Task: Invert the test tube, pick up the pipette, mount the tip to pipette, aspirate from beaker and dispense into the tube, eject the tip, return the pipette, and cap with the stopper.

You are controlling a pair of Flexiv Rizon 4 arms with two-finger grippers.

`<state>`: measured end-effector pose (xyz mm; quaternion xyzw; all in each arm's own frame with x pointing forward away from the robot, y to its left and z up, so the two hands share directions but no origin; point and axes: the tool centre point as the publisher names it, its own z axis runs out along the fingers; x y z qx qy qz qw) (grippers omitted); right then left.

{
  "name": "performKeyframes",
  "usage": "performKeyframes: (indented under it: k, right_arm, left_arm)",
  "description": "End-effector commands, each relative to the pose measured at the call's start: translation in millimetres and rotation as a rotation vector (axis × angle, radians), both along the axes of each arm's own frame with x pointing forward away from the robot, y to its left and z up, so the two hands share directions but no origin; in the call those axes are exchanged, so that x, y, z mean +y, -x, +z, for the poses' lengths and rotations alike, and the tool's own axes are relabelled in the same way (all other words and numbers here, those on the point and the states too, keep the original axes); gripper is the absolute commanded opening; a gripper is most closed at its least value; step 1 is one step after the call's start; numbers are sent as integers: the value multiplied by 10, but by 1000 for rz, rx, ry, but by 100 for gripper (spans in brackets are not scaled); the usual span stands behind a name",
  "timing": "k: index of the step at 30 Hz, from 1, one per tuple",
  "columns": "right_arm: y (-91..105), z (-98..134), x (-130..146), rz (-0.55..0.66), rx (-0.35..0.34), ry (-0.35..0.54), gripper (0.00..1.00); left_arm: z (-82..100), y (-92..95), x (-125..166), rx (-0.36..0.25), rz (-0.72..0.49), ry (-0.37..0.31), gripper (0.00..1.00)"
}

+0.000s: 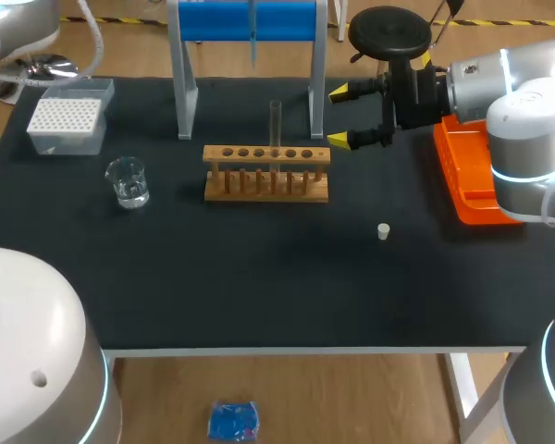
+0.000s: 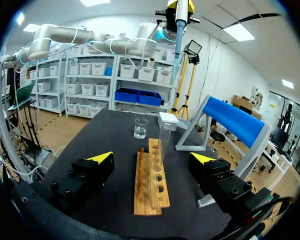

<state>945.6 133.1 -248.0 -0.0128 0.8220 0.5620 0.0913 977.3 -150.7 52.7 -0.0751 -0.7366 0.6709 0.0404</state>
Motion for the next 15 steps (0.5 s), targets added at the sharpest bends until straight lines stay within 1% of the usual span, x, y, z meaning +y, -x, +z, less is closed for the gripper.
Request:
performKeyframes:
  k: [1, 15]
  right_arm:
    - [-2, -3, -6, 1, 0, 0, 100]
    - [-2, -3, -6, 1, 0, 0, 100]
  left_arm:
    - [-57, -57, -49, 6, -10, 11, 0]
    - [-227, -51, -207, 39, -29, 29, 0]
